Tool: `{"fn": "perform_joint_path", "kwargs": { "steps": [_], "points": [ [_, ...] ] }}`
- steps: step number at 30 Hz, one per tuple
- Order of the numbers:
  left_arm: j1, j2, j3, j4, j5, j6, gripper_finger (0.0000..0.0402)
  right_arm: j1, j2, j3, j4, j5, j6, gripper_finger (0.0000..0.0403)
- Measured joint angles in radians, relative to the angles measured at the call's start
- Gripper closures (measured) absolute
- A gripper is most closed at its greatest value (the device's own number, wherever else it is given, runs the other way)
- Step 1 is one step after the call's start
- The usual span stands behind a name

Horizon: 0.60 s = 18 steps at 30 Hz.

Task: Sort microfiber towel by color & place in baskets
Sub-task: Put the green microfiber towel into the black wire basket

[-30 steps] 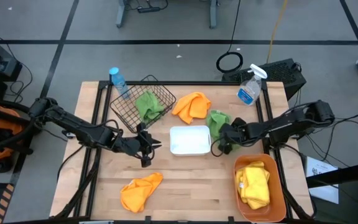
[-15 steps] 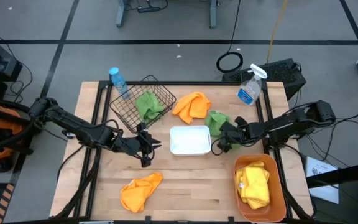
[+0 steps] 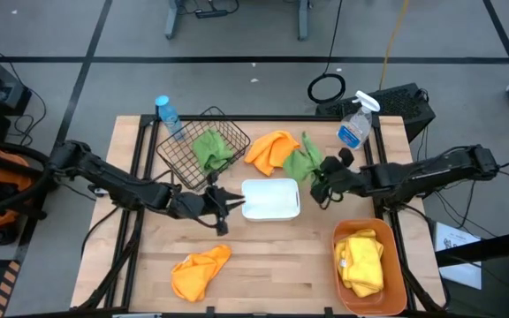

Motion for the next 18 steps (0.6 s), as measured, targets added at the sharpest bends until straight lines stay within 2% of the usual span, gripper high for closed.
{"fn": "perform_joint_path", "kwargs": {
  "steps": [4,11,15,18],
  "points": [
    [0.036,0.061,0.0,0.185,0.019,0.045,0.0314,0.029,-0.044,0.028,0.134,0.002,-0.127,0.0397],
    [0.087,0.163,0.0,0.375,0.039,0.082,0.0228,0.086,-0.04,0.028,0.391,-0.014,-0.239,0.0397],
    [0.091,0.221,0.0,0.498,0.063,0.171,0.0191,0.123,0.009,0.017,0.627,-0.103,-0.305,0.0397],
    [0.08,0.26,0.014,0.579,0.113,0.251,0.0181,0.125,0.051,0.009,0.785,-0.153,-0.366,0.0397]
  ]
}}
